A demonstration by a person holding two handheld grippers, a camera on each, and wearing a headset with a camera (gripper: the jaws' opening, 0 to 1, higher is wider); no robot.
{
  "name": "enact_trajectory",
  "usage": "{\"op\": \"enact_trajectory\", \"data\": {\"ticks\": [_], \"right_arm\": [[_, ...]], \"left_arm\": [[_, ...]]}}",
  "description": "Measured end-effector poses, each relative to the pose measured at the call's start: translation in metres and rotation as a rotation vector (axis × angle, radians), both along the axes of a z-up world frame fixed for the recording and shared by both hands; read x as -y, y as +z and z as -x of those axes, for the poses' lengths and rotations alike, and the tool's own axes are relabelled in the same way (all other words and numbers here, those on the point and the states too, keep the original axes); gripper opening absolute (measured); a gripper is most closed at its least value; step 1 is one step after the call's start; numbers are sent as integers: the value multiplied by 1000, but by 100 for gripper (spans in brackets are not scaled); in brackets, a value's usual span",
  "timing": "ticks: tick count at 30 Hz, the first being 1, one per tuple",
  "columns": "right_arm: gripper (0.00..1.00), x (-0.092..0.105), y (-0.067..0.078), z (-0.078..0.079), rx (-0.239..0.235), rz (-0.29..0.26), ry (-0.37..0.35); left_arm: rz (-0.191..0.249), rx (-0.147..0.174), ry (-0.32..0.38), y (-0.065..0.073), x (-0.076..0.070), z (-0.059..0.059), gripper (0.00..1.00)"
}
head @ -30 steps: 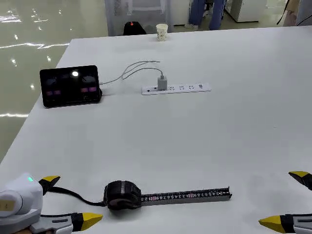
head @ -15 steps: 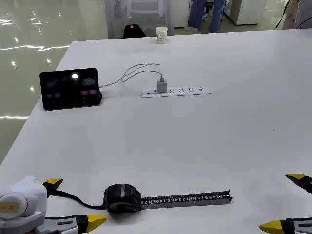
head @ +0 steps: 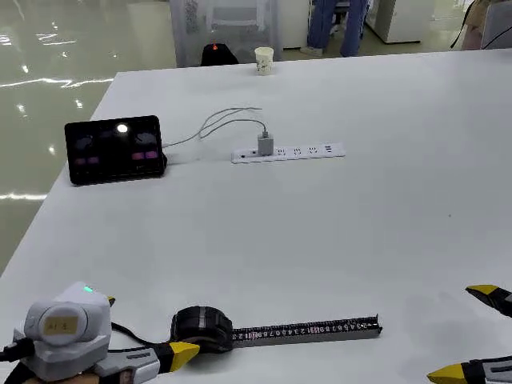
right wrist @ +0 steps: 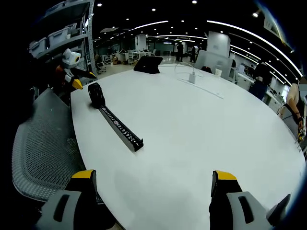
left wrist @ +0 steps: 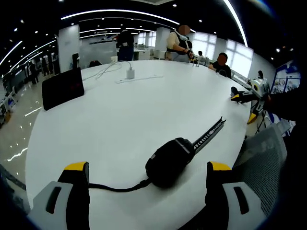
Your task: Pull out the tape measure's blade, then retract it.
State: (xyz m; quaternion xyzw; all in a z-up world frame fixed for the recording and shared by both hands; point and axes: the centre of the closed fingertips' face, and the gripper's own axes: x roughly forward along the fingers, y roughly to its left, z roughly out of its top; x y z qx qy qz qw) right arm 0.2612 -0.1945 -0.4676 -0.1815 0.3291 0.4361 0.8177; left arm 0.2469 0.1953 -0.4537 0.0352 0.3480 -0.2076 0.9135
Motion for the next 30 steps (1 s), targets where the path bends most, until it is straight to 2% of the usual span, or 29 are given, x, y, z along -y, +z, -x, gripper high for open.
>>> {"op": "enact_trajectory", "data": {"ticks": [2, 7, 10, 11, 13, 14, 19, 23, 26, 30], "right_arm": [[99, -2, 1, -1, 1, 1, 6], [99, -5, 3, -8, 24, 8, 34], [99, -9, 5, -9, 29, 13, 58], [99, -11, 6, -11, 43, 21, 76], [99, -14, 6, -13, 42, 16, 85], [99, -16, 8, -15, 45, 15, 90], [99, -26, 8, -18, 47, 41, 148], [99, -32, 8, -21, 34, 71, 175], [99, -35, 8, -24, 22, 81, 184], [99, -44, 7, -25, 20, 103, 226]], "left_arm": [[-14, 7, -11, 0, 8, 0, 99], [-5, 9, -18, 3, 23, -1, 99], [20, 40, 20, 14, 32, -8, 99], [11, 48, 21, 15, 35, -9, 99], [10, 60, 23, 16, 41, -11, 99], [26, 76, 29, 18, 47, -14, 99], [24, 79, 31, 16, 62, -16, 99], [10, 83, 47, 14, 66, -18, 99], [28, 108, 95, 19, 67, -22, 99], [20, 93, 140, 16, 67, -24, 99]]}}
